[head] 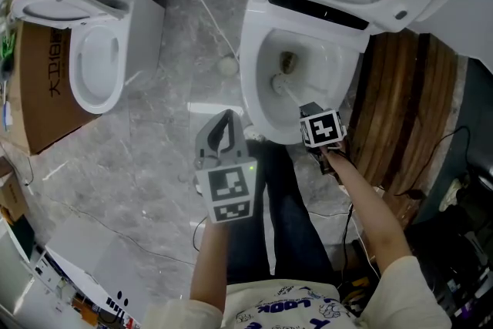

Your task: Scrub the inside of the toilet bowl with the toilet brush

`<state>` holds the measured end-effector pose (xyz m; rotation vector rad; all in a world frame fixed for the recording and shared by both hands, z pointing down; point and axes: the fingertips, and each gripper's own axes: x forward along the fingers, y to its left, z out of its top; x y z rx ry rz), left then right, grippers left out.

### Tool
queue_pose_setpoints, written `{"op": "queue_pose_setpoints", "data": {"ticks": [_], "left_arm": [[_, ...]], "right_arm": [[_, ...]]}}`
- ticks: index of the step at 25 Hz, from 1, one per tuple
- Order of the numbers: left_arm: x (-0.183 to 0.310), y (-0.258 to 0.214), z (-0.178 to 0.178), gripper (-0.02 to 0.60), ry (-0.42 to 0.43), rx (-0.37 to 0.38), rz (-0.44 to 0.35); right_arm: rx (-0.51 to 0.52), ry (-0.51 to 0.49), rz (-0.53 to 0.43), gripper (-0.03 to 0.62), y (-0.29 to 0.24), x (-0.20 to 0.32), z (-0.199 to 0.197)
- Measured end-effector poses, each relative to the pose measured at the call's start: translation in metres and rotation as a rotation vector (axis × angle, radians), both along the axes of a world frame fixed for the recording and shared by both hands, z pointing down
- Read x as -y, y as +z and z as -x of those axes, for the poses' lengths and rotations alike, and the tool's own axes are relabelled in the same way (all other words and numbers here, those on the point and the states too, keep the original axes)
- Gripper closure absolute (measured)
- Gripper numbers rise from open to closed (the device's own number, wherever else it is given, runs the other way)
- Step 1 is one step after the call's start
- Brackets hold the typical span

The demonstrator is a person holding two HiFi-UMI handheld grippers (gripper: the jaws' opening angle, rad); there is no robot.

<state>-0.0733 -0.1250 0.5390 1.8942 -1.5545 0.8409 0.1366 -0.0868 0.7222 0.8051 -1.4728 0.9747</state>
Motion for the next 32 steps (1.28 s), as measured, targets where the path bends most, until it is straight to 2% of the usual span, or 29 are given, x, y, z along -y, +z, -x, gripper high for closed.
{"op": "queue_pose_setpoints", "data": {"ticks": [9, 12, 19, 23, 27, 32], "left_arm": [[0.0, 0.002, -0.004, 0.579, -0.006, -0.006, 0.003], [0.001, 0.002, -0.008, 0.579, 0.0, -0.005, 0.003], [0.002, 0.004, -0.008, 0.58, 0.007, 0.001, 0.011], [0.004, 0.006, -0.006, 0.58, 0.002, 0.004, 0.012], [0.006, 0.005, -0.006, 0.579, 0.0, 0.004, 0.011], [0.007, 0.005, -0.009, 0.578, 0.003, -0.005, 0.011]], "right_arm": [[0.128, 0.352, 0.033, 0.424, 0.009, 0.027, 0.005], [0.158, 0.446, 0.011, 0.424, 0.011, 0.045, 0.008], [0.171, 0.55, -0.178, 0.424, -0.002, 0.097, 0.001], [0.13, 0.571, -0.292, 0.424, -0.017, 0.121, -0.021], [0.075, 0.582, -0.337, 0.424, -0.023, 0.124, -0.047], [0.087, 0.608, -0.346, 0.424, -0.023, 0.119, -0.052]]}}
